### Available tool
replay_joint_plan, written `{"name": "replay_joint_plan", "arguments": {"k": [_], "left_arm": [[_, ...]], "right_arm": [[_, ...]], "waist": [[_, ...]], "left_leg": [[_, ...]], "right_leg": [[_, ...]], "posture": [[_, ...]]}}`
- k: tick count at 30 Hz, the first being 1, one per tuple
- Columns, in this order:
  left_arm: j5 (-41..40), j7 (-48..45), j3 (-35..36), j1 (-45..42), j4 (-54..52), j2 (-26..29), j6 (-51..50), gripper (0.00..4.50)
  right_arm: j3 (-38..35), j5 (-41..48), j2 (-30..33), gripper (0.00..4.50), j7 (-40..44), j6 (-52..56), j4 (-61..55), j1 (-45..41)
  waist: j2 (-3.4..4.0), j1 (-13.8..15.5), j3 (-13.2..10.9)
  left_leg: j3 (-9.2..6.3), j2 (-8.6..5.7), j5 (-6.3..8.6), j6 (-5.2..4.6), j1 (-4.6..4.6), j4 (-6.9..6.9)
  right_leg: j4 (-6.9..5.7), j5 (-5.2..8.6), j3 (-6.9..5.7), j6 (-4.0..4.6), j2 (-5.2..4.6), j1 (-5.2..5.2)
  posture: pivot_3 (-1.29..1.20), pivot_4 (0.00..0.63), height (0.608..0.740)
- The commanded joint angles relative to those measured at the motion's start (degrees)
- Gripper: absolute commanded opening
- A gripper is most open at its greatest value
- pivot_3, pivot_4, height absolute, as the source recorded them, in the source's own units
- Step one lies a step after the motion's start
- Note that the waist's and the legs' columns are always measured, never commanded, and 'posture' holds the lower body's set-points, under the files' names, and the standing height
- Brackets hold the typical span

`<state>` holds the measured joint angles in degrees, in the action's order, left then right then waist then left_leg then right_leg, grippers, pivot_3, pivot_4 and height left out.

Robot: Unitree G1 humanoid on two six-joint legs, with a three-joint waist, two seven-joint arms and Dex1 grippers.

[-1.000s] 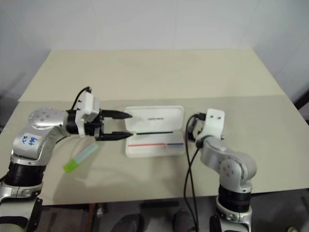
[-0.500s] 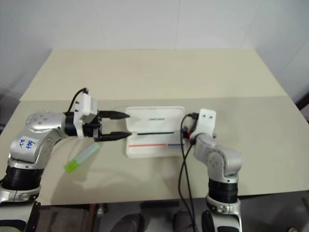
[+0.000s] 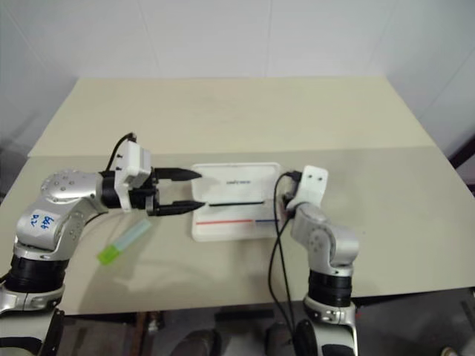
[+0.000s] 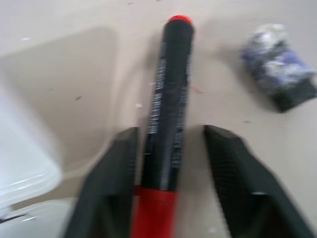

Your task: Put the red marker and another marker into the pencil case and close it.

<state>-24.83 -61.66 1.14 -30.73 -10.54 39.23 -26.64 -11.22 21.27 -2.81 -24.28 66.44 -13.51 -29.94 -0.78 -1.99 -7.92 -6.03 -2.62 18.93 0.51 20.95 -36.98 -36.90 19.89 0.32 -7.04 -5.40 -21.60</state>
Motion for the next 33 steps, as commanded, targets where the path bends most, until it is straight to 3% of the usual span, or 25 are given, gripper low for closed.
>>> {"name": "replay_joint_plan", "arguments": {"k": [1,7,17,22,27,33], "left_arm": [[-1.05,0.39,0.42,-1.16,-1.32,-0.22,0.61,3.32],[-0.77,0.54,-0.22,-1.47,-0.87,-1.23,1.01,3.32],[-0.21,1.03,-1.56,-2.22,0.90,-3.83,2.44,3.32],[0.23,0.98,-1.74,-2.70,2.76,-4.81,4.26,3.32],[1.17,1.11,-0.63,-2.72,5.94,-4.54,8.09,3.32],[2.71,0.58,0.46,-1.25,8.83,-2.64,12.80,3.32]], "right_arm": [[-0.12,-1.78,-0.14,0.67,0.83,1.61,-0.14,0.73],[0.56,-4.91,2.32,0.62,2.44,1.65,-1.93,0.47],[-2.45,-15.42,8.08,0.62,-0.80,-9.96,-7.12,-1.46],[0.74,-17.69,11.96,0.62,4.06,-15.01,-14.01,-1.04],[-4.88,-2.40,10.29,0.62,18.74,-20.42,-22.99,-0.18],[-6.08,9.42,19.60,0.62,38.00,-23.59,-24.27,3.67]], "waist": [[-0.01,0.00,0.00],[0.06,0.21,-0.04],[0.33,0.14,-0.20],[0.38,-0.13,-0.23],[0.38,-0.22,-0.24],[0.42,0.50,-0.27]], "left_leg": [[-0.01,-0.01,0.00,0.00,0.00,0.00],[-0.05,-0.10,0.01,-0.01,0.02,0.00],[-0.42,-0.36,0.00,-0.02,0.13,0.04],[-0.51,-0.40,0.00,-0.01,0.14,0.10],[-0.67,-0.44,0.00,-0.02,0.14,0.11],[-1.09,-0.62,0.02,-0.04,0.14,0.07]], "right_leg": [[0.00,0.00,0.00,0.00,-0.01,0.00],[0.01,-0.03,0.01,0.04,-0.05,0.00],[0.01,-0.05,0.00,0.02,-0.12,-0.09],[-0.03,-0.05,-0.03,0.01,-0.10,-0.32],[-0.01,-0.06,-0.03,-0.01,-0.09,-0.35],[0.10,-0.08,-0.02,-0.05,-0.14,-0.04]], "posture": [[0.00,0.150,0.740],[0.00,0.150,0.740],[0.00,0.150,0.740],[0.00,0.150,0.740],[0.00,0.150,0.740],[0.00,0.150,0.740]]}}
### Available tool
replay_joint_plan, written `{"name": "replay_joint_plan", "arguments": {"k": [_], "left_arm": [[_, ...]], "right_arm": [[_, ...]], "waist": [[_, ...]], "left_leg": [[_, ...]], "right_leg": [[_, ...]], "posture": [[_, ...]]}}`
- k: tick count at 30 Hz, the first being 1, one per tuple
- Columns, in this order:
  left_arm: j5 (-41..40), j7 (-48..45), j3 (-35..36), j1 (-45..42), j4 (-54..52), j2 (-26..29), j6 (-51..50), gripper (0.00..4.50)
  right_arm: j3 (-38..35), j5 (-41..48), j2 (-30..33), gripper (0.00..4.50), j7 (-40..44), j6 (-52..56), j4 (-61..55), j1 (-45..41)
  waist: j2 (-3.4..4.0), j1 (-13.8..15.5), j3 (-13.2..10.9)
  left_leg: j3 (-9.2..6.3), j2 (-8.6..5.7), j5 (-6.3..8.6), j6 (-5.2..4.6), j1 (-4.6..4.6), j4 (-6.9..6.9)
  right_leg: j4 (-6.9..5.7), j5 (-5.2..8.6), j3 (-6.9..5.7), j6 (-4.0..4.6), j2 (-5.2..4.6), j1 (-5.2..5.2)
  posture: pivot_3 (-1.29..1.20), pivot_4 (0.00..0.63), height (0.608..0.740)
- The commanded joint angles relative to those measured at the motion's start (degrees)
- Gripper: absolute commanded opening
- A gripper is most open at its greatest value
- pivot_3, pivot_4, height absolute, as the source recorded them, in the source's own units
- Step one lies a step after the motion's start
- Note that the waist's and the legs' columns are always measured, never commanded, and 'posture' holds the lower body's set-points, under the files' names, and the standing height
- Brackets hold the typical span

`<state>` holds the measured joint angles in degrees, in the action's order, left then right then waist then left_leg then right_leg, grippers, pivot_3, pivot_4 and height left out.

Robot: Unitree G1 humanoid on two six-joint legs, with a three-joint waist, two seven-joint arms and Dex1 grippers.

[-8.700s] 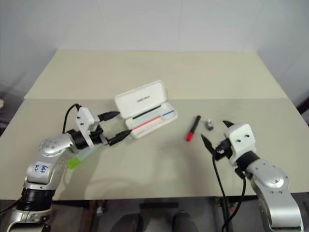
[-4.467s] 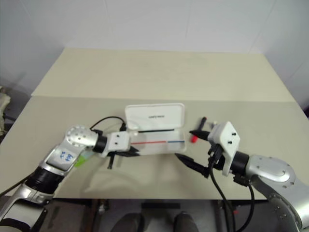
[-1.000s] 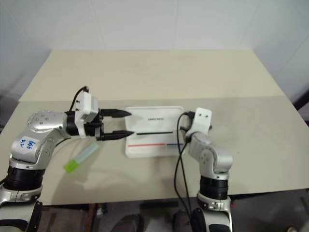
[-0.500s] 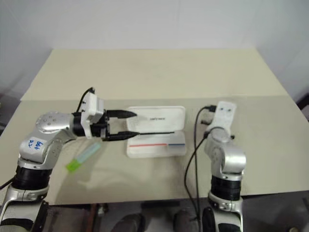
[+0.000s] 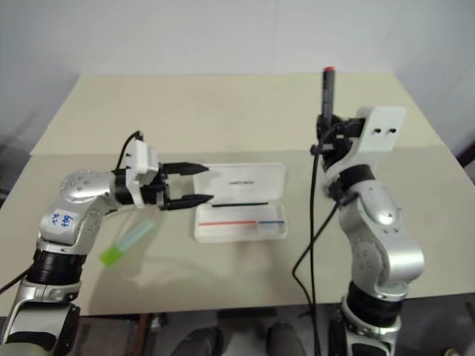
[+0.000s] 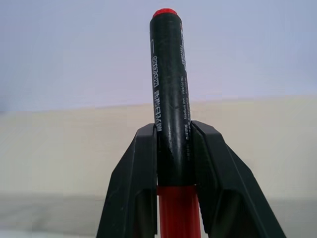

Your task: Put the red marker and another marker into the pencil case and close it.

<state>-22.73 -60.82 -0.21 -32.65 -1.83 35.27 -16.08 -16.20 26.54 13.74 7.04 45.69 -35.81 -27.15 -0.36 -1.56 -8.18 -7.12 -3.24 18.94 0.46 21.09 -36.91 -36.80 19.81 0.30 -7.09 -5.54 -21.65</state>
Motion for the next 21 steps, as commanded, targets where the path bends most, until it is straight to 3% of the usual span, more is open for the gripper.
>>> {"name": "replay_joint_plan", "arguments": {"k": [1,4,7,11,16,21], "left_arm": [[0.43,-0.64,2.42,1.27,0.56,2.17,2.26,3.32],[0.24,-1.29,3.92,2.83,1.29,4.34,2.25,3.32],[0.04,-1.59,4.46,3.62,1.54,5.63,2.04,3.32],[0.46,-3.42,6.34,6.49,2.72,9.53,3.12,3.32],[0.60,-2.69,7.21,6.22,4.92,10.58,3.95,3.32],[-0.12,-1.92,7.00,7.41,2.09,9.92,2.16,3.32]], "right_arm": [[-0.13,6.37,5.76,0.62,11.95,-3.24,-1.53,1.93],[3.76,9.36,12.83,0.62,24.39,-4.64,0.43,4.47],[6.77,9.02,16.82,0.62,30.36,-6.94,2.58,5.45],[17.24,0.21,23.56,0.62,44.67,-18.73,12.64,2.05],[25.28,-9.15,25.74,0.62,54.21,-33.15,25.40,-3.95],[29.77,-13.65,23.54,0.62,60.13,-41.26,36.07,-10.00]], "waist": [[0.00,0.09,0.00],[-0.01,0.03,-0.01],[-0.03,0.01,-0.01],[-0.08,-0.17,-0.01],[-0.15,-0.01,-0.03],[-0.18,-0.01,-0.03]], "left_leg": [[-0.08,-0.04,0.00,0.00,0.01,0.00],[-0.11,-0.08,0.01,-0.02,0.04,-0.02],[-0.11,-0.06,0.02,-0.03,0.03,-0.04],[-0.10,-0.06,0.02,-0.03,0.02,-0.06],[-0.08,-0.10,0.01,-0.02,-0.05,-0.14],[-0.16,-0.12,0.01,-0.01,-0.01,-0.17]], "right_leg": [[0.09,0.00,0.01,0.00,0.00,0.06],[0.39,0.00,0.01,0.00,-0.02,0.16],[0.42,0.00,-0.01,-0.01,0.00,0.16],[0.79,0.00,-0.03,-0.01,0.00,0.21],[0.98,-0.02,-0.19,-0.05,-0.02,0.16],[0.92,-0.07,-0.18,-0.10,-0.05,0.12]], "posture": [[0.00,0.150,0.740],[0.00,0.150,0.740],[0.00,0.150,0.740],[0.00,0.150,0.740],[0.00,0.150,0.740],[0.00,0.150,0.740]]}}
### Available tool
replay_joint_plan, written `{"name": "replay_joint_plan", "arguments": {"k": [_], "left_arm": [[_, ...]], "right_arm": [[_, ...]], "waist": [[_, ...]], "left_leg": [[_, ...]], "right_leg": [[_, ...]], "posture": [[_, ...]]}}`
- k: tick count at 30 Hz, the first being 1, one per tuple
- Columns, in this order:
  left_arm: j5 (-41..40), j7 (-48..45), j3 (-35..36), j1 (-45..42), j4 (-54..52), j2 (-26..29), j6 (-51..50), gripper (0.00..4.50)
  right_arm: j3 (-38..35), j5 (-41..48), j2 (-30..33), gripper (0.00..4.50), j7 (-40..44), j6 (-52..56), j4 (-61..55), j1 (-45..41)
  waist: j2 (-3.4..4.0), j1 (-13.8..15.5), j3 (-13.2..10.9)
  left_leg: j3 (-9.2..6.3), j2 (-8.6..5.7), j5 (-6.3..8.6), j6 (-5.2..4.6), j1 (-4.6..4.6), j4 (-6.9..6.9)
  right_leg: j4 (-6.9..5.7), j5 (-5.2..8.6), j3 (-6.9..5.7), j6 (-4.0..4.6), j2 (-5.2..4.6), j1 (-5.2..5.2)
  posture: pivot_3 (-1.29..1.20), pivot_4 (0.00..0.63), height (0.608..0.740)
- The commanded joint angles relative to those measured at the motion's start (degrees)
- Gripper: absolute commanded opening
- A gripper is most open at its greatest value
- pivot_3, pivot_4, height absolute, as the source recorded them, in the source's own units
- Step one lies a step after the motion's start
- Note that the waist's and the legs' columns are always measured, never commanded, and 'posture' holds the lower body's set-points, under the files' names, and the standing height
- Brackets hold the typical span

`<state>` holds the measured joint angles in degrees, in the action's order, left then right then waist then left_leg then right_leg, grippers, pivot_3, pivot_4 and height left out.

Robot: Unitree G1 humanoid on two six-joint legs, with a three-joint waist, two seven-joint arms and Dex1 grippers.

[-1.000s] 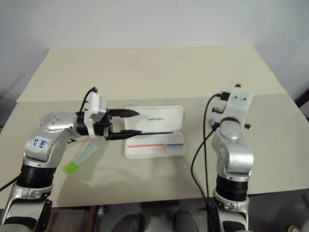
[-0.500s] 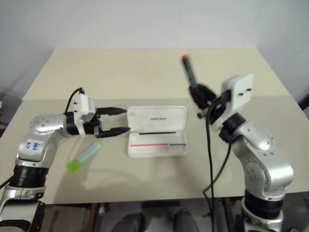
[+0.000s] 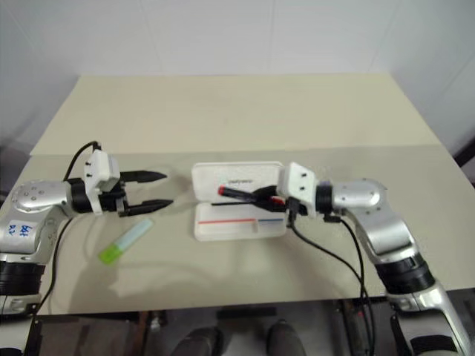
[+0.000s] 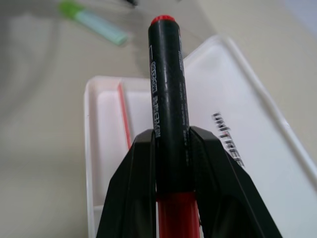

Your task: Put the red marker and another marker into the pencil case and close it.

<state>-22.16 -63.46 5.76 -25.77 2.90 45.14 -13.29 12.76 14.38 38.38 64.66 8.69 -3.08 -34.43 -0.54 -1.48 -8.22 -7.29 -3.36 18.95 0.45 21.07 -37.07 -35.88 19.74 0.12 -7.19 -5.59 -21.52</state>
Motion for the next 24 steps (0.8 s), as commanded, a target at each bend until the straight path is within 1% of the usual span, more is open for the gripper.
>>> {"name": "replay_joint_plan", "arguments": {"k": [1,5,13,21,23,24], "left_arm": [[-0.81,0.93,0.88,0.93,-3.33,-0.12,-0.94,3.32],[-1.06,1.97,0.45,1.94,-5.47,-0.95,-2.06,3.32],[-1.14,3.49,0.01,2.09,-7.36,-2.82,-3.41,3.32],[-1.00,4.01,-0.38,1.69,-7.95,-4.24,-3.97,3.32],[-0.95,4.15,-0.48,1.60,-7.97,-4.52,-4.02,3.32],[-0.93,4.18,-0.56,1.55,-7.96,-4.65,-4.04,3.32]], "right_arm": [[1.45,-2.14,-1.97,0.62,2.88,-5.22,5.02,-3.79],[4.50,-4.95,-5.07,0.62,5.05,-8.25,8.76,-6.09],[6.67,-9.06,-9.32,0.62,4.06,-10.56,13.14,-6.33],[6.25,-11.19,-10.51,0.62,3.62,-12.61,16.38,-7.39],[5.89,-11.08,-10.69,1.39,3.47,-12.38,16.70,-7.62],[5.70,-11.20,-10.83,1.64,3.15,-12.65,16.95,-7.82]], "waist": [[0.00,-0.14,0.00],[-0.01,-0.26,0.01],[0.01,-0.19,0.00],[0.02,-0.20,-0.01],[0.02,-0.21,0.00],[0.02,-0.21,0.00]], "left_leg": [[0.00,0.00,0.00,0.00,-0.02,-0.01],[-0.04,0.02,0.00,0.00,-0.01,-0.03],[-0.19,-0.04,0.01,0.02,0.01,-0.02],[-0.18,-0.02,0.01,0.03,0.00,-0.08],[-0.17,-0.02,0.01,0.03,-0.01,-0.09],[-0.16,-0.01,0.01,0.03,-0.01,-0.10]], "right_leg": [[-0.01,-0.05,0.00,-0.02,0.00,-0.01],[-0.06,-0.07,-0.09,-0.03,0.00,-0.14],[-0.09,-0.13,-0.45,0.00,-0.09,-0.17],[-0.08,-0.15,-0.50,0.00,-0.07,-0.10],[-0.08,-0.15,-0.50,0.00,-0.07,-0.10],[-0.08,-0.15,-0.50,0.00,-0.07,-0.10]], "posture": [[0.00,0.150,0.740],[0.00,0.150,0.740],[0.00,0.150,0.740],[0.00,0.150,0.740],[0.00,0.150,0.740],[0.00,0.150,0.740]]}}
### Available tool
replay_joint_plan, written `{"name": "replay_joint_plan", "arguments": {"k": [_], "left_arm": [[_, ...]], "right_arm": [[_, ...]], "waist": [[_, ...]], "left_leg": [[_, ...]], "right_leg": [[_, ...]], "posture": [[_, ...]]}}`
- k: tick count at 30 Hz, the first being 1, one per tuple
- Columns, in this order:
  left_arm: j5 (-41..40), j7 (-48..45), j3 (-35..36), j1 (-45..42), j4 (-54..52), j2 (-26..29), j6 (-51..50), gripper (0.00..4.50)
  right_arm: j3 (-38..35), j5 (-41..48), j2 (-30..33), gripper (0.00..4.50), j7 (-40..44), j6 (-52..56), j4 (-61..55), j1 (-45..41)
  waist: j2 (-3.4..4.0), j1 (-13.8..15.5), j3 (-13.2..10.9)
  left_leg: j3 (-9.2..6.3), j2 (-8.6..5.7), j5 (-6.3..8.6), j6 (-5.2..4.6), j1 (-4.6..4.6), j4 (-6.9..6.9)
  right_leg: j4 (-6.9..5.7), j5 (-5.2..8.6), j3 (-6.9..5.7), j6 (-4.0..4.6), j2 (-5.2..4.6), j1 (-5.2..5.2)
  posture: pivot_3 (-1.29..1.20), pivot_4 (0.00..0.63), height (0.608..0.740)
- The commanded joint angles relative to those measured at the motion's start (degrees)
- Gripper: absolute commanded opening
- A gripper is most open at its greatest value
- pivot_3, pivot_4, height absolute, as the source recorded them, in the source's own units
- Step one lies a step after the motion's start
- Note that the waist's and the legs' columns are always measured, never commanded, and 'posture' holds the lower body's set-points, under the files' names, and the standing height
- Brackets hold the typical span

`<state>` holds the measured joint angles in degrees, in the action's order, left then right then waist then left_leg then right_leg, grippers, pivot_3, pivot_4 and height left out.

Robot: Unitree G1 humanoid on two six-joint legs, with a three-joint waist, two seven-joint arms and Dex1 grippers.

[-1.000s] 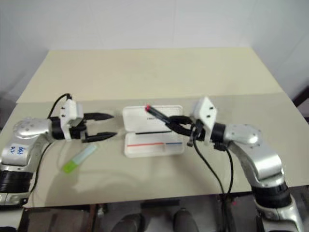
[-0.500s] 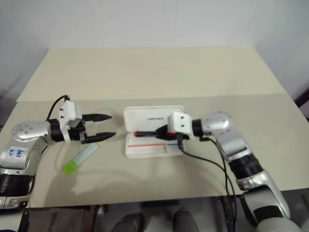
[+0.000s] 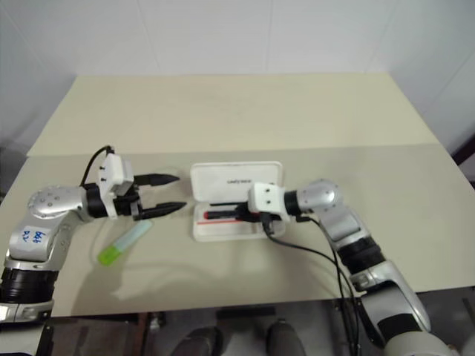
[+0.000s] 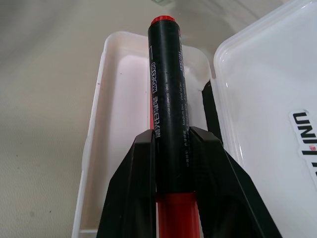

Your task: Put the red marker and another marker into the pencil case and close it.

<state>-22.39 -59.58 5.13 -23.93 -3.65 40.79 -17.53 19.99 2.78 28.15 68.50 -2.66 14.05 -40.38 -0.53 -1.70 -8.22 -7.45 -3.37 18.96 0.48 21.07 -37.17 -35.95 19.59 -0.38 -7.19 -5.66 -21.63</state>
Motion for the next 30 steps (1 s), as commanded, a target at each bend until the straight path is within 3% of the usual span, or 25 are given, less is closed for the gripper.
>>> {"name": "replay_joint_plan", "arguments": {"k": [1,8,13,18,24,30], "left_arm": [[-0.68,0.35,0.01,-0.34,-1.41,-0.46,0.17,3.32],[-0.77,0.29,-0.21,-0.35,-1.56,-0.92,0.07,3.32],[-1.04,0.25,0.04,-0.09,-1.72,-0.64,-0.48,3.32],[-1.29,1.08,3.31,4.49,-3.15,1.19,-0.73,3.32],[-0.97,4.16,11.55,14.24,-4.23,3.42,0.37,3.32],[-0.86,6.18,18.16,25.94,-5.65,2.62,1.53,3.32]], "right_arm": [[-1.70,0.22,-0.75,1.98,-1.12,-1.43,0.07,-2.09],[-2.65,3.03,-1.18,4.48,-1.11,1.54,-4.35,-1.33],[-6.47,11.87,-0.54,4.48,-1.50,14.43,-16.74,0.08],[-14.01,22.65,4.88,4.48,-4.47,29.57,-33.54,5.70],[-22.90,27.62,10.47,4.48,-10.90,37.37,-43.64,14.63],[-25.96,29.07,11.14,4.48,-16.17,39.20,-46.32,17.92]], "waist": [[0.00,-0.01,0.00],[0.00,0.03,0.00],[0.00,-0.01,0.00],[0.05,0.19,-0.02],[0.05,0.22,-0.02],[0.03,0.37,-0.02]], "left_leg": [[0.00,0.00,0.00,0.00,0.00,0.00],[-0.02,0.00,0.00,0.00,-0.03,-0.04],[-0.07,0.00,0.00,0.00,-0.01,0.00],[-0.46,-0.03,0.01,0.01,0.04,0.04],[-0.56,-0.02,0.02,0.02,0.07,0.19],[-0.53,-0.04,0.02,0.03,-0.03,0.19]], "right_leg": [[0.00,0.00,-0.01,0.00,0.00,0.00],[-0.01,-0.01,-0.02,0.00,-0.01,-0.02],[-0.02,-0.01,-0.07,0.00,-0.02,-0.06],[-0.06,-0.08,-0.09,0.12,-0.08,-0.03],[0.02,-0.16,0.09,0.26,-0.23,0.01],[0.38,-0.16,0.38,0.26,-0.23,0.07]], "posture": [[0.00,0.150,0.740],[0.00,0.150,0.740],[0.00,0.150,0.740],[0.00,0.150,0.740],[0.00,0.150,0.740],[0.00,0.150,0.740]]}}
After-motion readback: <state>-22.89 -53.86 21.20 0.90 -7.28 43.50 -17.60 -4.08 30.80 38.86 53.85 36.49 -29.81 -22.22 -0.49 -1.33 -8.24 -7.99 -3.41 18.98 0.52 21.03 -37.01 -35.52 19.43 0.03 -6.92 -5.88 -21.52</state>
